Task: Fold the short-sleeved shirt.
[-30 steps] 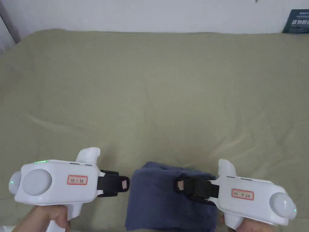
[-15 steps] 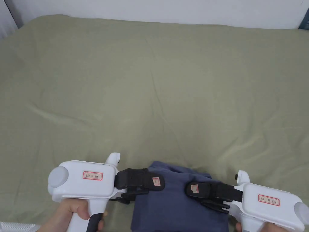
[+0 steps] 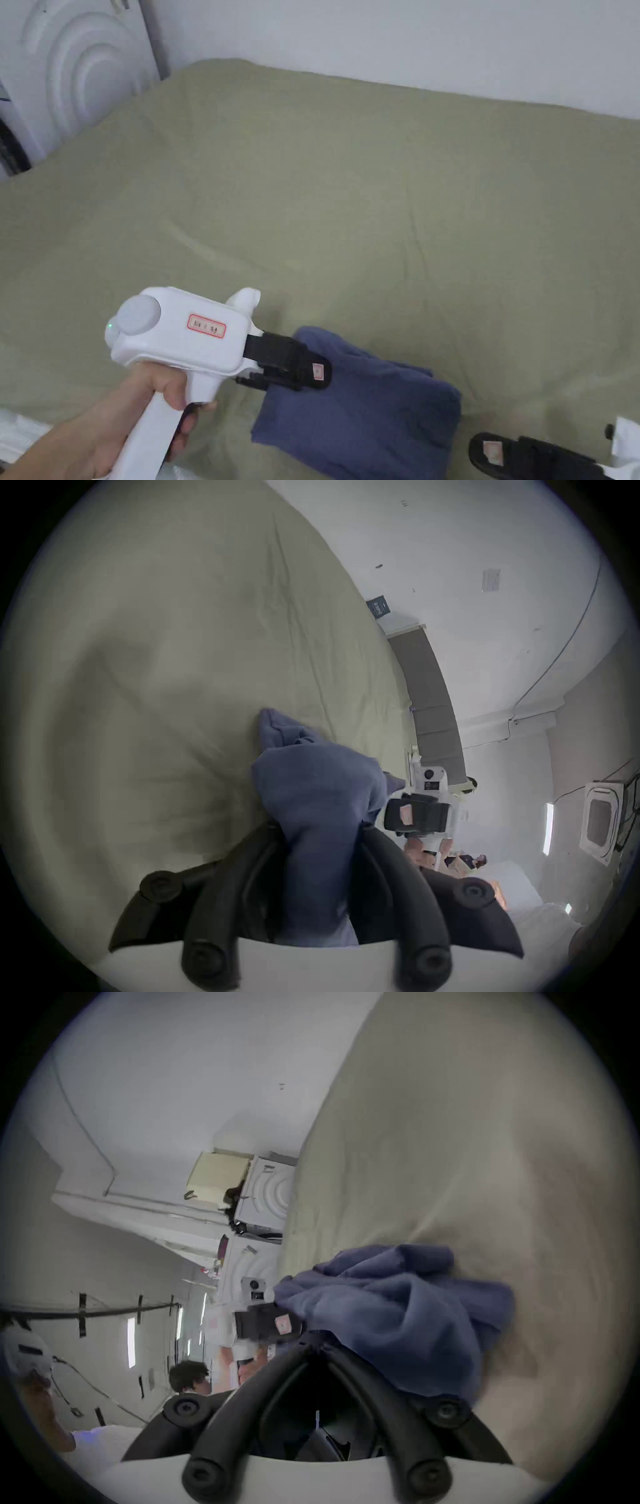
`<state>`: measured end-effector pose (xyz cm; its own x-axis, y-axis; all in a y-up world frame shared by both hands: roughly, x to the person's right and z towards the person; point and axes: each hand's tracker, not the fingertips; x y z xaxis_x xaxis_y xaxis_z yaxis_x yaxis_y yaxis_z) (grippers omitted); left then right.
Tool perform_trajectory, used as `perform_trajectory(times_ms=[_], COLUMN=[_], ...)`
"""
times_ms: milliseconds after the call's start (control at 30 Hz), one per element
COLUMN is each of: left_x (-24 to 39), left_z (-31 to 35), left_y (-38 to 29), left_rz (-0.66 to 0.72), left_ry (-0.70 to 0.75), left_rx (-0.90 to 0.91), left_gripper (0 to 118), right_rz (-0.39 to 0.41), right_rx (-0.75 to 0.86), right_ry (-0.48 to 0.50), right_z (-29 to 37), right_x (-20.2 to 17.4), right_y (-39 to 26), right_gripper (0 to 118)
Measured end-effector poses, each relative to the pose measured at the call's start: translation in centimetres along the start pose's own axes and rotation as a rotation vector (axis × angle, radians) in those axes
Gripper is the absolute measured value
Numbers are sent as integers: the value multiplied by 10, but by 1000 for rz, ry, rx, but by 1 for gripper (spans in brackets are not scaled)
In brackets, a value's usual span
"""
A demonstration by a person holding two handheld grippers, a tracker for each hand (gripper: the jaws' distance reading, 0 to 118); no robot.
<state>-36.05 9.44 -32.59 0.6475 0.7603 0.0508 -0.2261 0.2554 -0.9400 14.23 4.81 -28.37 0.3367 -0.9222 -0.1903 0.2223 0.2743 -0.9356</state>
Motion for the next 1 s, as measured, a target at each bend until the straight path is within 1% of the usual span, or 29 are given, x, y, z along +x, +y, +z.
perform_trajectory(times_ms=[67,133,167,200,233,333,467,533,600,633,667,700,733,767,800,867,900,933,967,1000], left_x=[-30,-60,-72,-84,-95,-130,-158,-157,-152,-149,-144,-138,-144,-137,-127,-89,-70,-49,-26,-4], left_z=[41,83,100,116,134,178,207,208,210,211,218,221,226,229,230,227,221,211,197,180], left_y=[21,43,53,65,75,104,128,136,135,133,129,126,127,121,114,97,86,78,69,58], left_rz=[29,21,23,22,29,59,108,85,83,85,66,73,87,85,75,33,-14,-47,-89,-129], left_ry=[46,128,157,202,257,327,366,458,489,501,543,563,565,553,533,518,475,411,423,416], left_rx=[30,44,42,29,51,65,51,49,62,70,138,171,199,212,224,249,262,263,275,318], left_gripper=[29,29,29,29,29,29,29,29,30,48,82,105,113,113,118,117,116,116,115,110], right_rz=[11,19,26,31,37,50,61,61,60,58,60,65,71,82,98,111,123,153,181,220], right_rx=[1,6,8,15,18,29,53,75,84,91,95,95,93,95,96,110,116,129,145,167], right_ry=[1,-8,-16,-32,-41,-79,-115,-126,-126,-132,-132,-125,-121,-119,-116,-114,-106,-108,-119,-153], right_z=[-2,-7,-12,-15,-17,-20,-22,-23,-22,-22,-21,-18,-15,-12,-8,7,14,21,31,40], right_x=[1,-3,-14,-18,-18,-21,-22,-22,-22,-23,-25,-25,-28,-31,-35,-39,-44,-52,-58,-69], right_y=[3,4,5,6,8,14,28,34,39,40,41,42,43,42,41,41,41,40,41,41], right_gripper=[0,0,0,0,0,0,0,0,0,0,0,0,0,0,0,0,0,0,0,0])
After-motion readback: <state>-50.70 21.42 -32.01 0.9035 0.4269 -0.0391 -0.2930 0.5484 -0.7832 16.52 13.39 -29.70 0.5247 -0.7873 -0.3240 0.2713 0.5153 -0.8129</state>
